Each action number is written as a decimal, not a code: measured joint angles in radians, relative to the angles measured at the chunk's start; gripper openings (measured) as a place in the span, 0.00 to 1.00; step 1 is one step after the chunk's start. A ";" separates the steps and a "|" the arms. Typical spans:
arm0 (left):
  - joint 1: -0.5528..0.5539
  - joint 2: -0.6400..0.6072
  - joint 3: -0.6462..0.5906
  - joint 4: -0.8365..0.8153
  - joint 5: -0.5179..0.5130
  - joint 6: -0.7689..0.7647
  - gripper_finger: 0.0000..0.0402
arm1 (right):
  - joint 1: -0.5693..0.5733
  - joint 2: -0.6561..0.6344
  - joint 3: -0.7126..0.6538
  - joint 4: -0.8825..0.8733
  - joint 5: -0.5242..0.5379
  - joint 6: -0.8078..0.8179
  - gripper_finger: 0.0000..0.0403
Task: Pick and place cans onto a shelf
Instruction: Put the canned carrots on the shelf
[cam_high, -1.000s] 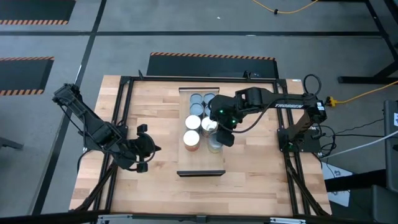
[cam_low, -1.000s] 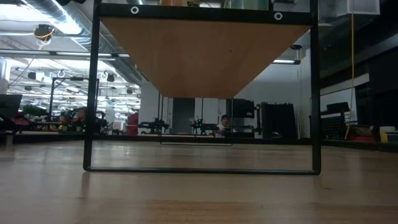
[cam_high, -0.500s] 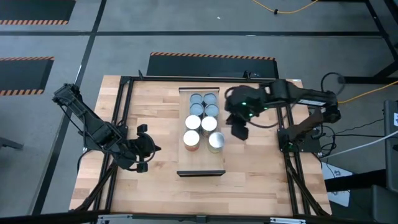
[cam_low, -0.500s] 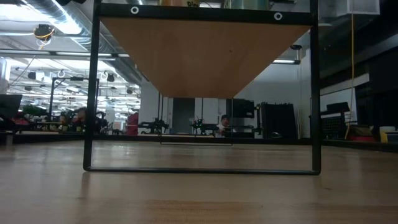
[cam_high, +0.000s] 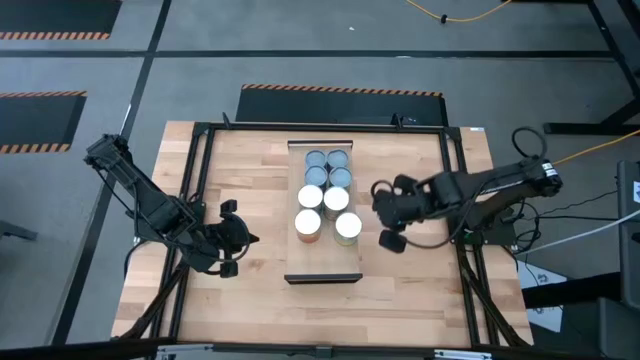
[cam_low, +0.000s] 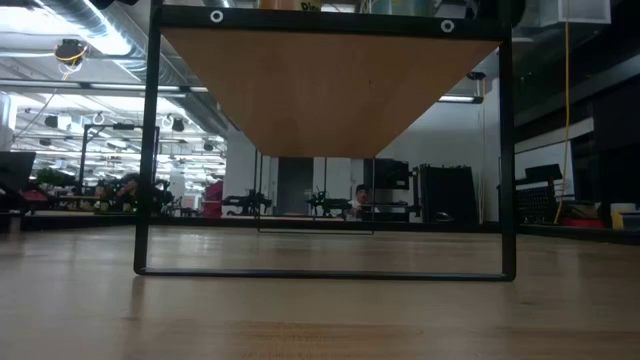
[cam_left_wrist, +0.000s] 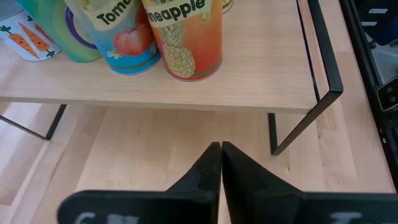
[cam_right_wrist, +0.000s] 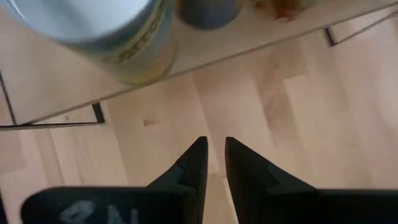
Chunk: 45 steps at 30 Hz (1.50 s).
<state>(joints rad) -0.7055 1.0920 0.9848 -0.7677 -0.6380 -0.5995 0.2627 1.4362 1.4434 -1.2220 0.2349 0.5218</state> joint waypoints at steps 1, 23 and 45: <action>0.000 0.000 0.000 0.000 0.000 0.000 0.02 | 0.007 0.000 -0.031 0.031 -0.001 0.001 0.15; 0.175 0.124 0.000 0.244 -0.004 0.198 0.01 | 0.016 0.001 -0.190 0.384 -0.026 -0.090 0.15; 0.311 0.159 0.000 0.390 0.134 0.272 0.02 | -0.038 0.001 -0.190 0.551 -0.007 -0.168 0.15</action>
<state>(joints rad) -0.3943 1.2510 0.9844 -0.3780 -0.5037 -0.3271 0.2246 1.4372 1.2530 -0.6709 0.2279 0.3542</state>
